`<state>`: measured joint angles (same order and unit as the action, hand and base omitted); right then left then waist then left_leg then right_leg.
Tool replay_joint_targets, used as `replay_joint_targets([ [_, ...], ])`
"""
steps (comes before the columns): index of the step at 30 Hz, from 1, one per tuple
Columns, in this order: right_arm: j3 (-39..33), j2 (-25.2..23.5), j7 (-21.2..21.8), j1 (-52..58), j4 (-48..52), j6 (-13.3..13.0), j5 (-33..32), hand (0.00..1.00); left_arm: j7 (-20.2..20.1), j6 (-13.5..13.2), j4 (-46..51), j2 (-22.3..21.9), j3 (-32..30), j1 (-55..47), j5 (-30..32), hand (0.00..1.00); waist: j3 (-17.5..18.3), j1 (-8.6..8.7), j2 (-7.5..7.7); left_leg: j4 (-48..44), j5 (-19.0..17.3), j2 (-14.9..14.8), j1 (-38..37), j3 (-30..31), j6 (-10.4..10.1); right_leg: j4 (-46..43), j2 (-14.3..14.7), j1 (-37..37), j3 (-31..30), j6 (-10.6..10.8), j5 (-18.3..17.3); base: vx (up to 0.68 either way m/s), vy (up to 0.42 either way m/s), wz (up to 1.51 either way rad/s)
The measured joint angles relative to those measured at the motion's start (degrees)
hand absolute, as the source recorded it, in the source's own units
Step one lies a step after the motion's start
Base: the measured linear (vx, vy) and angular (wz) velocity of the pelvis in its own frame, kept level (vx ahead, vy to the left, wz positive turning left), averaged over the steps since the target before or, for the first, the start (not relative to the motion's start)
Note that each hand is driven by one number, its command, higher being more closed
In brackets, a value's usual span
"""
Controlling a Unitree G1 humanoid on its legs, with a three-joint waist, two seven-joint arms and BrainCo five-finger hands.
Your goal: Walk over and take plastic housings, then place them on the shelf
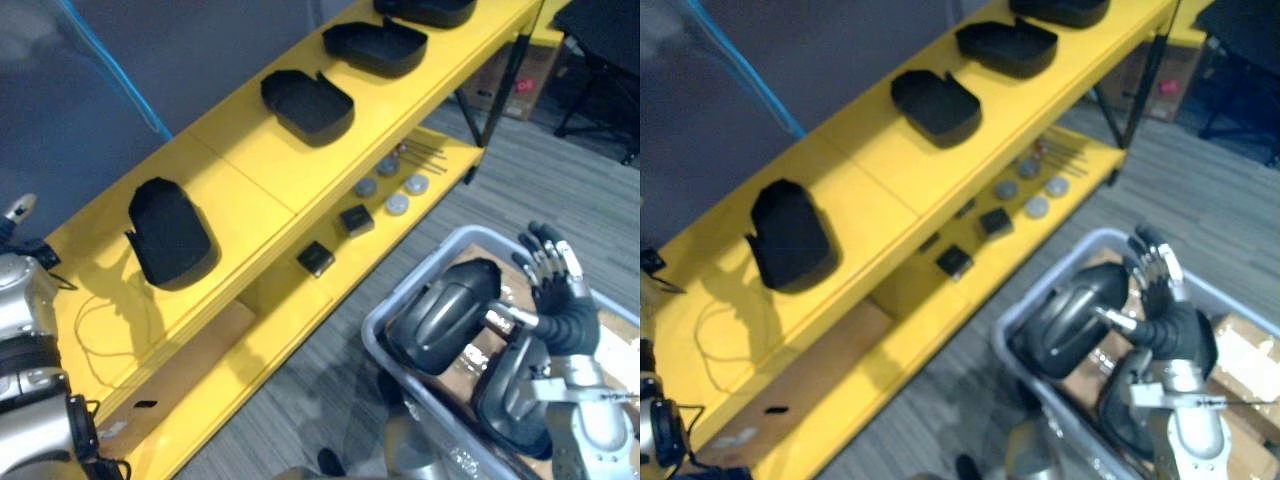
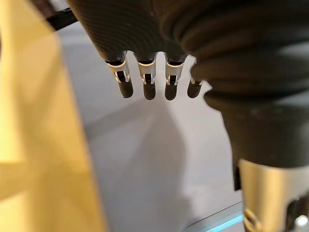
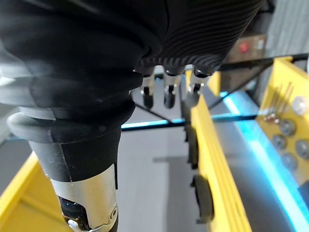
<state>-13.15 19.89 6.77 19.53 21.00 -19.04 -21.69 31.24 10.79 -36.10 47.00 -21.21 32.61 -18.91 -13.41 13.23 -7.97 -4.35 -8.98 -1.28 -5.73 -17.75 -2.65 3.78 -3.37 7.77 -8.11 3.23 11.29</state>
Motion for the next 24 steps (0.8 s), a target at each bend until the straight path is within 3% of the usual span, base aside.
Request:
replay_joint_targets([
  [3, 1.1, 0.0, 0.5, -2.9, -3.3, -2.1, -0.1, 0.0, 1.5, -4.2, -1.1, 0.1, 0.0, -0.6, 3.6, 0.0, 0.8, -0.89, 1.07, -0.1, 0.0, -0.1, 0.2, 0.9, 0.0, 0.8, -0.3, -0.8, 1.0, -0.3, 0.5, 0.0, -0.008, 0.12],
  [6, 1.7, 0.0, -0.5, -5.4, -5.4, -2.5, -0.9, 0.0, 2.4, -8.2, 2.4, -0.3, -0.1, -3.9, 4.3, 0.0, 1.3, -1.95, 1.82, -0.3, 0.2, -0.3, 0.6, 2.3, -0.3, 0.8, -0.4, -1.1, 2.4, -0.4, 0.4, 0.02, -0.02, 0.28],
  [9, 1.2, 0.0, -4.0, -6.5, -7.2, -2.5, -1.0, 0.0, 5.3, -11.4, 16.1, -5.3, -2.0, -13.2, 9.0, 0.0, 3.0, -5.19, 2.18, -0.3, 0.5, -0.9, 0.7, 4.8, -0.7, 0.8, -0.3, -2.1, 5.2, -0.4, 0.4, 0.06, -0.021, 0.34],
  [10, 1.2, 0.0, -4.4, -6.7, -7.7, -2.5, -1.0, 0.0, 5.8, -11.7, 18.3, -6.6, -2.9, -14.9, 9.7, 0.0, 3.6, -5.58, 2.2, -0.3, 0.5, -1.0, 0.7, 5.3, -0.7, 0.8, -0.3, -2.4, 6.0, -0.4, 0.3, 0.1, -0.024, 0.43],
  [12, 0.9, 0.0, -6.8, -7.9, -9.3, -2.4, 0.2, 0.0, 7.6, -12.1, 27.2, -12.2, -6.6, -20.8, 11.9, 0.0, 5.0, -8.05, 2.61, -0.2, 0.5, -1.5, -0.3, 7.2, -0.8, 0.9, -0.1, -4.3, 9.3, -0.6, 0.1, 0.07, -0.027, 0.41],
  [14, 0.8, 0.0, -7.9, -8.7, -9.4, -2.3, 0.6, 0.0, 8.6, -12.1, 31.5, -14.9, -7.7, -23.4, 13.9, 0.0, 5.8, -8.92, 2.9, -0.2, 0.5, -1.5, -0.3, 9.2, -0.8, 0.9, -0.4, -5.4, 11.7, -0.7, -0.5, 0.01, -0.017, 0.53],
  [20, 0.9, -2.4, -12.6, -12.7, -11.3, -0.9, 1.8, 0.0, 7.6, -17.0, 46.8, -24.0, -7.7, -33.9, 20.2, 0.0, 7.9, -12.71, 4.5, -0.1, 0.3, -0.9, -0.2, 12.7, -0.5, 1.4, -1.4, -7.9, 16.1, -0.8, -2.4, -0.03, -0.003, 0.37],
  [21, -1.4, -3.0, -15.6, -15.9, -14.5, 0.6, 4.5, 0.0, 3.3, -23.2, 52.8, -28.0, -7.9, -38.1, 23.9, 0.0, 9.3, -14.12, 5.91, -0.3, 0.1, -2.3, 0.5, 14.0, -1.6, 1.4, -0.6, -8.0, 18.0, -0.9, -3.4, 0.0, 0.0, 0.0],
  [24, -1.4, -3.0, -15.6, -15.9, -14.5, 0.6, 4.5, 0.0, 3.3, -23.2, 52.8, -28.0, -7.9, -38.1, 23.9, 0.0, 9.3, -14.13, 5.88, -0.3, 0.1, -2.3, 0.5, 14.0, -1.6, 1.4, -0.6, -8.0, 18.0, -0.9, -3.4, 0.0, 0.0, 0.0],
])
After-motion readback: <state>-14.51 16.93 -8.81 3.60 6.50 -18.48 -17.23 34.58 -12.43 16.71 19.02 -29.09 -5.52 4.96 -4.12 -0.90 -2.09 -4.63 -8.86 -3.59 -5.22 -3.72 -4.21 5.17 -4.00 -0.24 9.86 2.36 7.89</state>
